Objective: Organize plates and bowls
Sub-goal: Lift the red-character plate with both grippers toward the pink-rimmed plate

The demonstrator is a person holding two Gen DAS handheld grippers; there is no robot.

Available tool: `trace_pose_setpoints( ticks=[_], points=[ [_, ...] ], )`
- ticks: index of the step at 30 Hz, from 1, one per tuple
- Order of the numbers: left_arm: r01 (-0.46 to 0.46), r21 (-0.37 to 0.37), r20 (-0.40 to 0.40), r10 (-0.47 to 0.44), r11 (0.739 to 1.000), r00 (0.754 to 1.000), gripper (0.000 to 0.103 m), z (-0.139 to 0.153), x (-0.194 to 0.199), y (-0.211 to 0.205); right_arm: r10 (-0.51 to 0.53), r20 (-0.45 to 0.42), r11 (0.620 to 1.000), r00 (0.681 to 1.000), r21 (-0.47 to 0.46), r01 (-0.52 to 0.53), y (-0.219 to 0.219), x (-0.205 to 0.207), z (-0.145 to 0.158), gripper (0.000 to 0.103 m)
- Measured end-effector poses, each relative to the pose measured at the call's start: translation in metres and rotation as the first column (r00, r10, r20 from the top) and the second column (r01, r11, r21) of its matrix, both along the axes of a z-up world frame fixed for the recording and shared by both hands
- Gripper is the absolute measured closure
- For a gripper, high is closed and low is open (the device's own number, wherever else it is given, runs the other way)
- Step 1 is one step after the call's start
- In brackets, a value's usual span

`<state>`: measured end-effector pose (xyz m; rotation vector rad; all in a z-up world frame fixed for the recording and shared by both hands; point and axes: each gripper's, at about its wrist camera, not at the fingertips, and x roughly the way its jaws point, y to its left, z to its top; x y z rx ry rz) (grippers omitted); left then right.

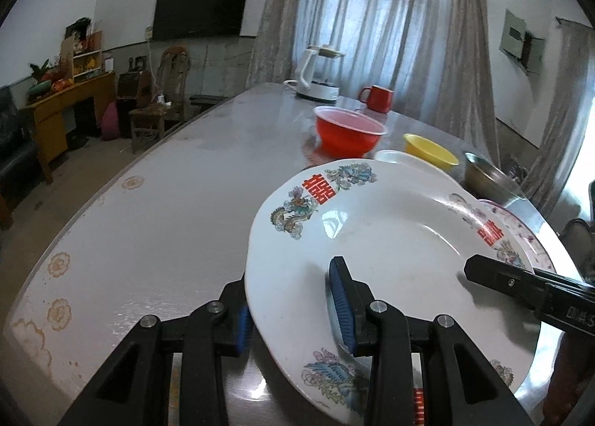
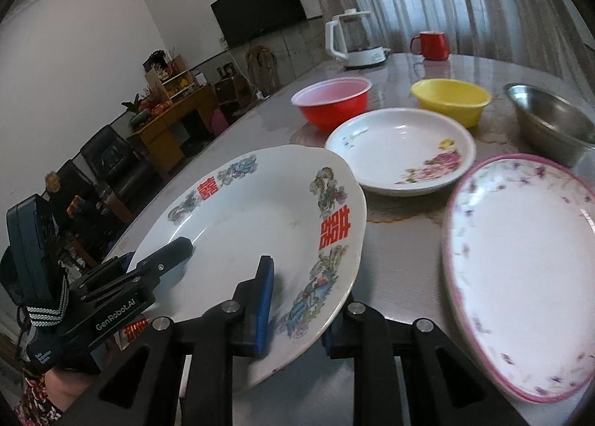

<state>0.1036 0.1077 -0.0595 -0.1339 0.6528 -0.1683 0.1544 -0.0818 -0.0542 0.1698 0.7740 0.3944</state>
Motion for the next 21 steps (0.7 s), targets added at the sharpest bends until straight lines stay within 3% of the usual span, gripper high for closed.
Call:
trace_pose_setpoints(
  ticks=[11,21],
  points=[
    [0.102,0.023,0.044,-0.103,0.994,0.994,0.066,0.029,-0.004,-0.048,-0.084,0.050,0.996,0.995,0.029,0.083,-0.046,-0.023,0.023,0.083],
    [0.244,0.061,0.025,-0.246,0.968,0.969,0.066,0.039,0.008,-0.107,-0.199,0.055,0.979,0.978,0.061,0.196,-0.100,-0.037,0.026,0.083]
  ],
)
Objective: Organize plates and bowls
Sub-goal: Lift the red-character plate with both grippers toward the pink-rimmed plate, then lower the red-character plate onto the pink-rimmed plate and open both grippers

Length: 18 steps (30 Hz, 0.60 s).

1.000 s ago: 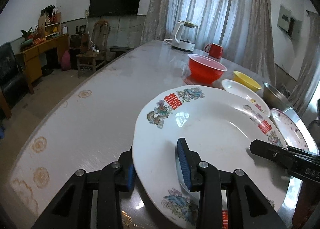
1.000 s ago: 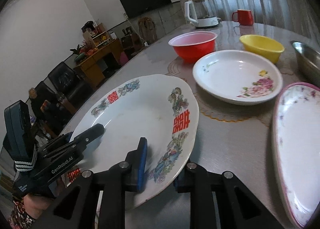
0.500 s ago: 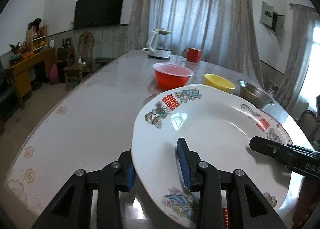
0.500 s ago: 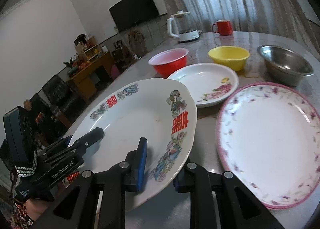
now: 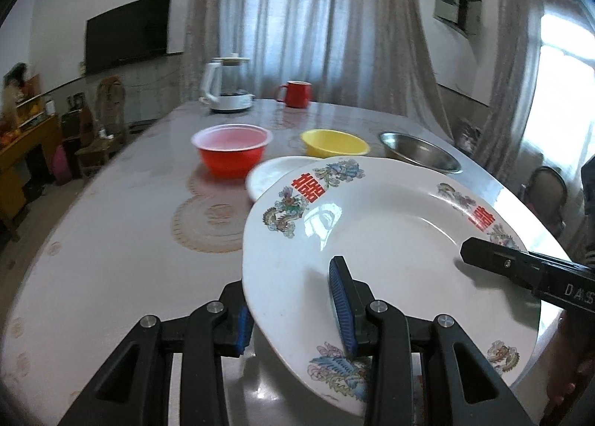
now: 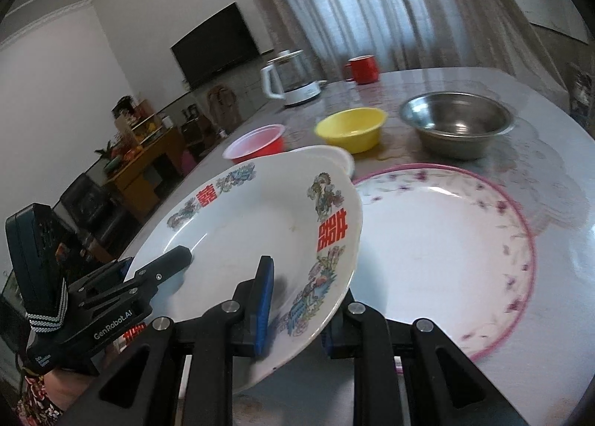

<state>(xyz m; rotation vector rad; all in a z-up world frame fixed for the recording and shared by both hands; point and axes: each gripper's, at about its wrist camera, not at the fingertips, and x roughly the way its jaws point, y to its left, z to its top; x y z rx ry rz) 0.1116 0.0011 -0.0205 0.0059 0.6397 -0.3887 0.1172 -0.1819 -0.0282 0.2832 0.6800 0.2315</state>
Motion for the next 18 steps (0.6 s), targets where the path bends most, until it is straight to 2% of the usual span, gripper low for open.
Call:
trace_pose_setpoints(
  ticks=[10,18],
  points=[
    [0.092,-0.014,-0.062,-0.092,0.996,0.994,0.065,-0.011,0.015,-0.065,-0.126,-0.016,0.992,0.992,0.000,0.126,-0.058,-0.009,-0.002,0.082],
    [0.120,-0.002,-0.121,-0.119,0.993,0.986,0.065,-0.024,0.027,-0.093,-0.169,-0.064,0.985,0.984,0.019,0.170,-0.094,-0.004,-0.013,0.083]
  ],
)
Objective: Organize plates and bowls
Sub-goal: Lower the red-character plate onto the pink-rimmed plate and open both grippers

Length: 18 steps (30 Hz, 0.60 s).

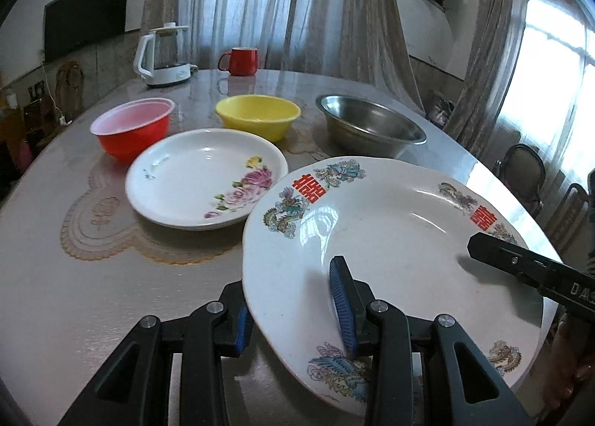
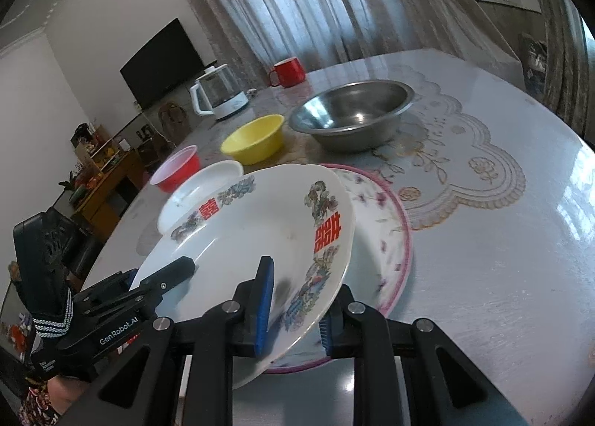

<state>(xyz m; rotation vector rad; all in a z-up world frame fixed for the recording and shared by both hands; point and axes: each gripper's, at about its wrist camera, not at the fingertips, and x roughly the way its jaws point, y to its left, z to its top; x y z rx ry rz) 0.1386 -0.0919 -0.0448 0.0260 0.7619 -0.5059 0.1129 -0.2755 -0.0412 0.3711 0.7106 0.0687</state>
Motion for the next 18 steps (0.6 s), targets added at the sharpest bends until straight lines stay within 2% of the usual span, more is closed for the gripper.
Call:
trace_pose_setpoints(
  ticks=[6,11,18],
  points=[
    [-0.011,0.023,-0.044,0.012,1.000,0.999,0.065,-0.009,0.009,-0.014,-0.004,-0.031,1.000,1.000,0.014,0.005,-0.013,0.005,-0.010,0.083],
    [-0.039,0.039,-0.041,0.040,0.999,0.998,0.064,-0.008,0.010,-0.016,-0.008,-0.038,1.000,0.999,0.008,0.009,-0.018,0.013,-0.013,0.082],
    [-0.072,0.110,-0.019,0.075,0.991,0.997,0.059,-0.009,0.009,-0.030,-0.059,-0.086,0.998,0.995,-0.035,0.056,-0.020,0.024,-0.020,0.080]
  ],
)
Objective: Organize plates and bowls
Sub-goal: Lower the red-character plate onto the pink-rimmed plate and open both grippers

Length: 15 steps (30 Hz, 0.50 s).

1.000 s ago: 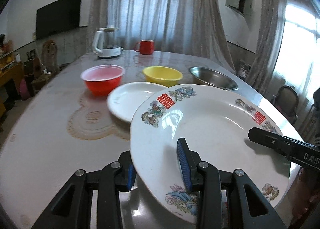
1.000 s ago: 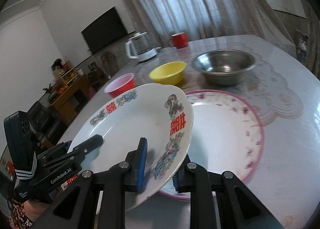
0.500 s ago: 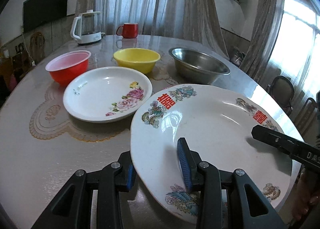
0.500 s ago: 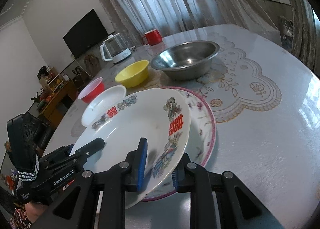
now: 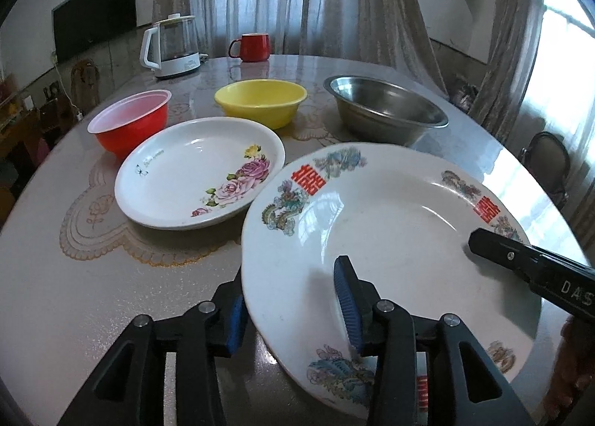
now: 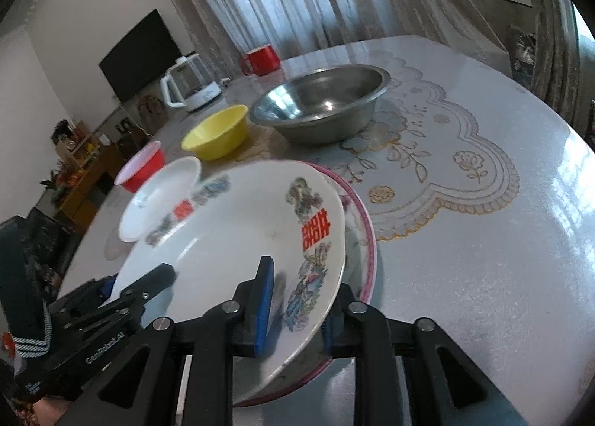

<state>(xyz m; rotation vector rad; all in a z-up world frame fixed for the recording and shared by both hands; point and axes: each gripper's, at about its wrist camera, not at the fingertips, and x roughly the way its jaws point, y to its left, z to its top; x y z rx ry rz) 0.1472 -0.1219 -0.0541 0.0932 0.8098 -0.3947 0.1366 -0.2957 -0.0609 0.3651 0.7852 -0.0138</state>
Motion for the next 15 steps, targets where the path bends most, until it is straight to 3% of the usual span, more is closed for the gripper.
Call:
trace_pose_setpoints(
  ticks=[3,6,15],
  points=[
    [-0.010,0.007,0.000,0.010,1.000,1.000,0.058,0.000,0.001,0.000,-0.008,-0.002,1.000,1.000,0.029,0.008,-0.005,-0.003,0.001,0.079],
    [-0.012,0.036,0.016,0.011,0.999,1.000,0.057,0.000,-0.001,-0.004,-0.036,0.005,0.999,0.999,0.027,0.036,-0.008,-0.012,0.008,0.070],
    [-0.020,0.052,0.021,0.019,0.998,1.000,0.052,0.000,0.003,-0.010,-0.066,0.064,0.998,0.996,0.008,0.066,-0.007,-0.038,0.025,0.070]
  ],
)
